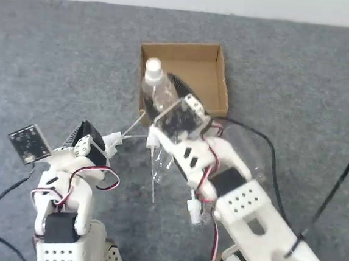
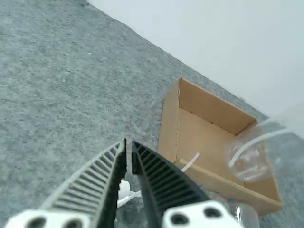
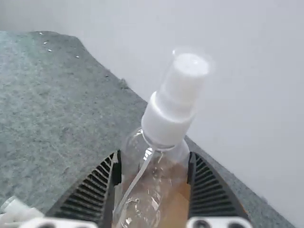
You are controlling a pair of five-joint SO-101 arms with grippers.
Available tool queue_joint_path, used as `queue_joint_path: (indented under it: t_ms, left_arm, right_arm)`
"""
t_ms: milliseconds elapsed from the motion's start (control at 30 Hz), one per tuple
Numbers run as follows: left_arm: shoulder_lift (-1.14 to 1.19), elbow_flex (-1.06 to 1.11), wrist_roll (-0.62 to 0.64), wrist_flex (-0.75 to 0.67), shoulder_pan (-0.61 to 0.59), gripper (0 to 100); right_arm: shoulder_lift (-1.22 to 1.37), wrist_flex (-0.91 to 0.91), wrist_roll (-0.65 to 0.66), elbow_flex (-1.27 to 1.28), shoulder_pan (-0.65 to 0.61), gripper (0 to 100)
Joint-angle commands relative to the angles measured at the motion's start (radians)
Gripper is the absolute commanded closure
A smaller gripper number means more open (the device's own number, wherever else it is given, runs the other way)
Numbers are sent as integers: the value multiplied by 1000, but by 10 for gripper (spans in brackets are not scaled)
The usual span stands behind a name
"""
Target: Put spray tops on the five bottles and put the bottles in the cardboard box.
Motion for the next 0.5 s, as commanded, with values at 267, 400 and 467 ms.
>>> queue_joint_path:
  t_ms: [267, 400, 467]
  left_arm:
    - [-17, -25, -3, -44, -17, 987]
    - [-17, -25, -3, -40, -18, 987]
    - [-17, -25, -3, -40, -18, 987]
  right_arm:
    - [369, -27, -137, -451, 61, 927]
    - [527, -27, -141, -601, 81, 928]
    - [608, -27, -143, -672, 96, 928]
